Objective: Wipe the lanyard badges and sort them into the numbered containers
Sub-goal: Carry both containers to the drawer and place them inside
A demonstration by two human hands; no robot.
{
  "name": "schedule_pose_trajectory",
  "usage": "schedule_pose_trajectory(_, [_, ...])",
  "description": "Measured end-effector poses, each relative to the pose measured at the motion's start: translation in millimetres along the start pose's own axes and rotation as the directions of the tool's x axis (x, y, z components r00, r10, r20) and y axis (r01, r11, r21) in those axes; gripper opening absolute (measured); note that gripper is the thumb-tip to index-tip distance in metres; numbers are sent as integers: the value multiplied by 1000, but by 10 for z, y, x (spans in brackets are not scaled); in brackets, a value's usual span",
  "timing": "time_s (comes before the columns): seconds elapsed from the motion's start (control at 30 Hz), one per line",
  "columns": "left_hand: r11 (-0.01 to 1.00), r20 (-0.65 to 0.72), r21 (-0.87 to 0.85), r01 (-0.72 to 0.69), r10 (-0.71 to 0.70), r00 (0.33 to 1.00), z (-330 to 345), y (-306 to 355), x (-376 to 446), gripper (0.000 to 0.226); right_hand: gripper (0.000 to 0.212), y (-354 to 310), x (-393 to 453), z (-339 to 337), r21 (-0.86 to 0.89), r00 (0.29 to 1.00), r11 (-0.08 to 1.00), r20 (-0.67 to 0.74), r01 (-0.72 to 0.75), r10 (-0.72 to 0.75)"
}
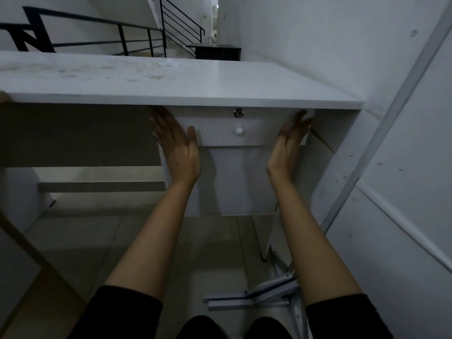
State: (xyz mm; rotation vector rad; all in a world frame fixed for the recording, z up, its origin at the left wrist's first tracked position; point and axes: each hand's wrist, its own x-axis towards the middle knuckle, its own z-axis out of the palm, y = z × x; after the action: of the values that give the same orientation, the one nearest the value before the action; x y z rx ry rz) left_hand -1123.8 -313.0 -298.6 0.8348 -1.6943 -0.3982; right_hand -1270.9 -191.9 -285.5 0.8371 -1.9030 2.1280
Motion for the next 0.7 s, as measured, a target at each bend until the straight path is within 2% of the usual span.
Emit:
schedule_pose_trajectory(0.13, [1000,49,-19,-10,11,999,22,-65,15,78,55,48,41,4,14,999,1000,36,-7,7])
schedule_pose_trajectory(0.23, [1000,58,-20,-17,18,998,27,-93,-23,84,62,118,3,-28,-84,995,994,82,70,-63])
schedule_pose_trajectory(0.33, [999,64,16,-43,42,997,45,-127,-116,82,64,190,-52,-49,-127,988,985,118,119,-105])
schedule_pose_trajectory(0.7, [1000,137,-4,-23,23,990,79,-135,-240,81,61,276,-129,-19,-136,970,985,230,108,-74])
